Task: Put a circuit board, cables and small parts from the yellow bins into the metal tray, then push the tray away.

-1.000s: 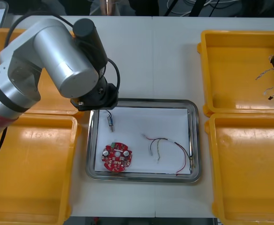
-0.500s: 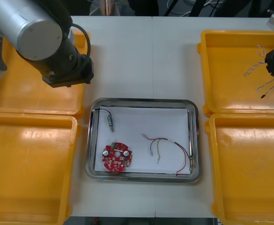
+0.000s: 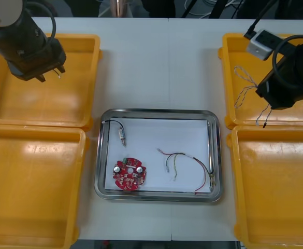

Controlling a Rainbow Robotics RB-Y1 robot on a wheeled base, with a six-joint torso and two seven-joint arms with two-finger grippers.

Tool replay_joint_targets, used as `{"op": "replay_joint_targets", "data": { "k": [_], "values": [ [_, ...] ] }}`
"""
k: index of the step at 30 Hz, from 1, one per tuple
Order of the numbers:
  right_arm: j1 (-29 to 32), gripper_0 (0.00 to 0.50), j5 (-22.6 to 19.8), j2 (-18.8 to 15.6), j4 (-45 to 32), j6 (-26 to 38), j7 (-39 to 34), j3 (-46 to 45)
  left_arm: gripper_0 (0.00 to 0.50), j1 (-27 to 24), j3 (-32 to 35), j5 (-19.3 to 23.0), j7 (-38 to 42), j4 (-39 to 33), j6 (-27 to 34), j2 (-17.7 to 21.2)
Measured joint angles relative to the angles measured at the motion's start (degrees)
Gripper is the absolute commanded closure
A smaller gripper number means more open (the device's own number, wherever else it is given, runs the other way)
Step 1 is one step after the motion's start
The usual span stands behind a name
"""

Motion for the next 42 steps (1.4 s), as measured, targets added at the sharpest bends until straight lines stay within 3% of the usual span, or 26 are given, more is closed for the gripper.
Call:
{"op": "replay_joint_targets", "data": {
  "k": [6,17,26,35,42],
  "values": [
    [0.00,0.500,-0.01,-0.10,-4.63,0.00,0.00,7.78,0.000,-0.08,1.09,-1.80,0.00,5.36,-4.29,1.30],
    [-3.05,0.500,2.35,1.31,-4.91,0.00,0.00,21.18,0.000,-1.26,3.63,-4.85,0.00,16.39,-9.58,1.49],
    [-5.86,0.500,4.61,6.24,-0.56,-0.60,0.02,26.71,0.000,-4.22,3.65,-4.92,0.00,24.25,-14.51,1.50],
    [-6.93,0.500,9.28,8.18,4.40,-8.49,1.08,34.01,0.000,-7.02,3.65,-5.90,0.00,34.16,-21.96,1.43],
    [-7.69,0.500,9.40,9.58,10.38,-11.99,11.17,35.86,0.000,-9.73,3.65,-8.09,0.00,42.98,-28.36,0.45]
  ]
}}
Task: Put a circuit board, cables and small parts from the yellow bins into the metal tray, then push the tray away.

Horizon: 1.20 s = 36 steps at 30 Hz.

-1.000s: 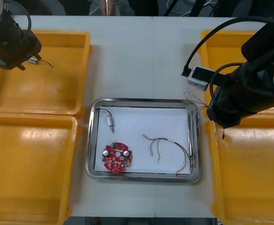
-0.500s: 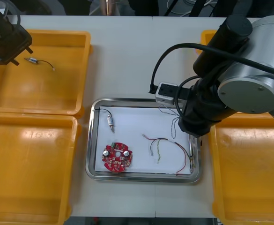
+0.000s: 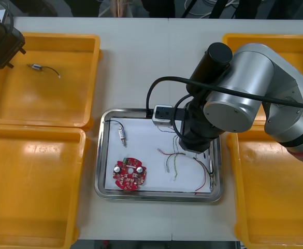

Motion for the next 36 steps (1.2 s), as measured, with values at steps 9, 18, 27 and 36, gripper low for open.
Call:
{"op": "replay_joint_targets", "data": {
  "k": [9,18,27,36],
  "values": [
    [-0.01,0.500,0.73,0.66,4.82,-3.82,5.55,0.78,0.000,-2.36,-0.32,-0.95,-0.01,8.99,-9.44,-3.08],
    [-0.04,0.500,1.74,0.44,9.63,-10.20,5.64,4.24,0.000,-2.53,-2.96,-1.34,-0.01,12.59,-14.21,-4.95],
    [-0.05,0.500,3.38,0.30,12.27,-11.24,5.98,5.96,0.000,-2.54,-6.60,-2.17,-0.03,15.44,-18.33,-6.24],
    [-0.06,0.000,4.59,0.27,12.62,-11.46,7.29,5.96,0.000,-2.57,-8.22,-3.06,-0.03,16.06,-20.19,-6.88]
  ]
}}
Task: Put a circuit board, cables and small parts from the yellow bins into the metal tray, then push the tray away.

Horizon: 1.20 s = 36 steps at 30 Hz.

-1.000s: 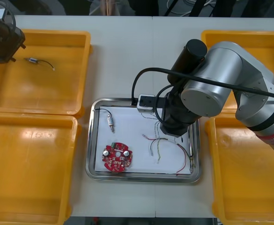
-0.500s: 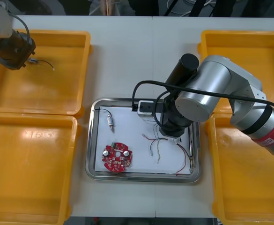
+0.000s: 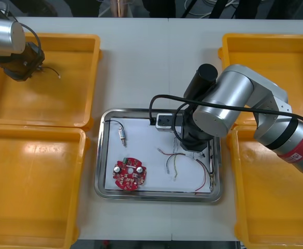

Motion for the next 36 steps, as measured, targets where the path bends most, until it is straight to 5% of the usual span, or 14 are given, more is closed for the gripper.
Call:
{"op": "replay_joint_targets", "data": {
  "k": [3,5,6,7,20,28,36],
  "values": [
    [0.00,0.000,0.17,0.00,0.00,-0.04,0.00,0.00,0.000,-0.06,-0.67,-0.25,0.00,0.07,-0.08,-0.02],
    [0.00,0.000,0.19,0.00,0.00,-0.05,0.00,0.00,0.251,-0.24,-1.37,-0.37,0.00,0.26,-0.23,-0.05],
    [-0.01,0.000,0.20,0.00,-0.01,-0.05,0.00,0.00,0.428,-0.38,-1.62,-0.41,0.00,0.47,-0.36,-0.07],
    [-0.04,0.000,0.20,0.00,-0.01,-0.04,0.00,0.00,0.499,-0.50,-1.80,-0.42,0.00,0.75,-0.67,-0.10],
    [-2.32,0.000,-0.29,3.04,-0.26,12.38,-0.01,-6.54,0.500,-0.66,-1.90,-0.43,-0.02,1.50,-1.53,-0.44],
    [-5.14,0.000,-4.45,5.57,-0.39,22.69,-0.08,-16.23,0.500,-0.69,-1.90,-0.40,-0.03,1.52,-1.47,-0.45],
    [-5.50,0.000,-4.93,5.55,-3.31,23.38,-1.92,-23.41,0.500,-1.15,-1.43,-0.39,-0.76,0.50,5.06,-0.34]
  ]
}}
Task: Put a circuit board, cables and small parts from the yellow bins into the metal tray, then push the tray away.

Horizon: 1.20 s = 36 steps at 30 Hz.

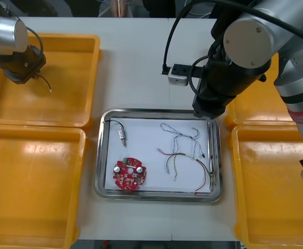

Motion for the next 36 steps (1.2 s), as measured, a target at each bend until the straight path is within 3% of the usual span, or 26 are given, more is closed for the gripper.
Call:
{"op": "replay_joint_targets", "data": {
  "k": [6,16,26,36],
  "values": [
    [0.00,0.000,-0.24,-0.97,-5.23,0.07,-11.88,-2.10,0.500,0.00,3.44,-0.14,-4.31,-5.96,11.07,0.68],
    [0.50,0.000,-1.85,-6.39,-11.07,0.08,-24.72,-2.85,0.500,0.00,7.24,-0.73,-5.40,-19.26,27.69,1.83],
    [6.93,0.000,-1.88,-13.87,-16.98,0.09,-25.23,-8.23,0.500,0.36,7.24,-0.26,-5.37,-37.35,44.22,1.75],
    [17.44,0.000,-2.05,-17.25,-20.44,0.11,-25.23,-19.10,0.500,3.91,7.12,3.44,-0.87,-56.71,49.01,-0.50]
  ]
}}
